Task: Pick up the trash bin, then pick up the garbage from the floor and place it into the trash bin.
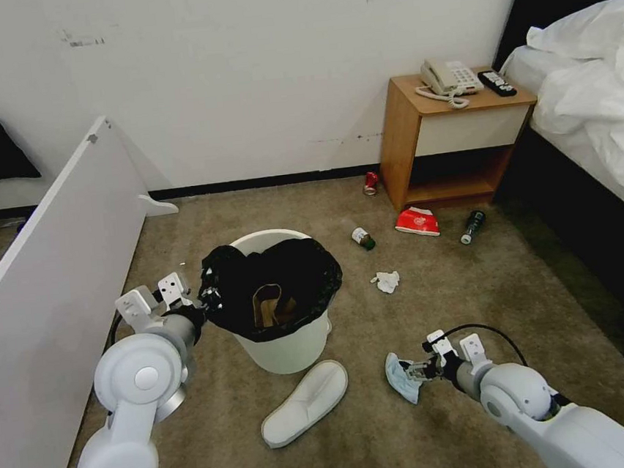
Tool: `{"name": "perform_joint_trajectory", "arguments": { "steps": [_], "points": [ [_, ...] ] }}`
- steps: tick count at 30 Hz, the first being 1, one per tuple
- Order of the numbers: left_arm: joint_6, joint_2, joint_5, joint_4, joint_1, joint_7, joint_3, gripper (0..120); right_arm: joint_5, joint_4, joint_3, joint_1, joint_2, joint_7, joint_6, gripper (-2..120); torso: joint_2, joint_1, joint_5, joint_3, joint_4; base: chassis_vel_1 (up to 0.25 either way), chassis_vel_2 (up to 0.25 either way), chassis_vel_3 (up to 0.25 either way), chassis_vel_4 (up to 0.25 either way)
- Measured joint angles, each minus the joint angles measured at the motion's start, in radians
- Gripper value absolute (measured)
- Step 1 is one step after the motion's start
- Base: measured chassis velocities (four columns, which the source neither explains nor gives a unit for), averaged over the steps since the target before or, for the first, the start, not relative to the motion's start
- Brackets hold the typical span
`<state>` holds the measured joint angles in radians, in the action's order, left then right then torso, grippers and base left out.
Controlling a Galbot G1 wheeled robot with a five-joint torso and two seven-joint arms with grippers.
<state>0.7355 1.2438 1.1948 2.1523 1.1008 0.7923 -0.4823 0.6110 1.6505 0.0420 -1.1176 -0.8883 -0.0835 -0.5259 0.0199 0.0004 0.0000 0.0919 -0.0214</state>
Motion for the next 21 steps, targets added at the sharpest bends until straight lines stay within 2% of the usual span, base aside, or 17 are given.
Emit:
{"name": "perform_joint_trajectory", "arguments": {
  "steps": [9, 21],
  "points": [
    [0.000, 0.005, -0.003, 0.004, 0.003, -0.001, -0.001, 5, -0.030, -0.093, -0.035, 0.041, -0.038, 0.004, 0.018, 100, 0.000, 0.000, 0.0000, 0.000, -0.0002, 0.000, 0.000, 0.000, 0.000],
    [0.000, 0.010, -0.008, -0.008, -0.005, -0.003, 0.004, 5, -0.064, -0.143, -0.062, 0.045, -0.056, 0.014, 0.039, 100, 0.000, 0.000, 0.0000, 0.000, -0.0001, 0.000, 0.000, 0.000, 0.000]
  ]
}}
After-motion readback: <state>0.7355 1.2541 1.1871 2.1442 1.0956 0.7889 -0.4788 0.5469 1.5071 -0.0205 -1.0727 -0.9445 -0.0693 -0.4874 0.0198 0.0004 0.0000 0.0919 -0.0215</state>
